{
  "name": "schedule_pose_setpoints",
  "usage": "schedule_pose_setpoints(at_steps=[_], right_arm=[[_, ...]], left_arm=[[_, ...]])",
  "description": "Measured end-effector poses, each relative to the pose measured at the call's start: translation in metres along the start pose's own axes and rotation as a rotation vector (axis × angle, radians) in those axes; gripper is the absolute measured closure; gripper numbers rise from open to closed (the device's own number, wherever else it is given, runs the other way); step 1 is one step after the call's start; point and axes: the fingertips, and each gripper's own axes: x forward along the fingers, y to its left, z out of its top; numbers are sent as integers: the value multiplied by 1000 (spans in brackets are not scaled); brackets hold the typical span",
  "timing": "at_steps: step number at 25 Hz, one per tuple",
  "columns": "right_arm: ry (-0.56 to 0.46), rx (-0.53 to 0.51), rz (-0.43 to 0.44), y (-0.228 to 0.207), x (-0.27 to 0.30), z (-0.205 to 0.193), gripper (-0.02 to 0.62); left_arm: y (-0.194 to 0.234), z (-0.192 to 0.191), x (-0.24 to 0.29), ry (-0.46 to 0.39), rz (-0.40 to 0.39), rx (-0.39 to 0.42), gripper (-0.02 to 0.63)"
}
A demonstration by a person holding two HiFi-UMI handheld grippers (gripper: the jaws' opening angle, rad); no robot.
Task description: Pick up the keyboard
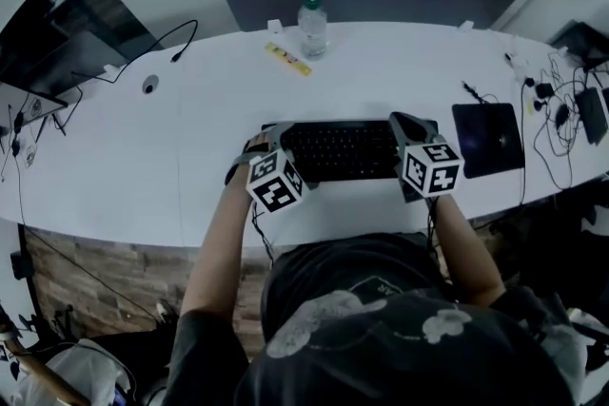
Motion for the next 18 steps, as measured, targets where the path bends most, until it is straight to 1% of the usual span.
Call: schedule_pose_setpoints(at_steps=[2,7,12,17,18], right_arm=[[6,9,-29,-5,-1,-1,594],[25,41,-95,-21,-2,-7,594],[40,49,-129,-29,-4,-11,594],[58,49,-141,-33,-4,-15,594],[59,45,-140,-32,-4,-15,594]], left_arm=[[2,-5,10,37,-63,25,39],[12,-18,29,133,-163,73,31],[9,-20,40,177,-248,88,23],[6,-19,46,214,-305,98,23],[7,-16,48,212,-305,107,23]])
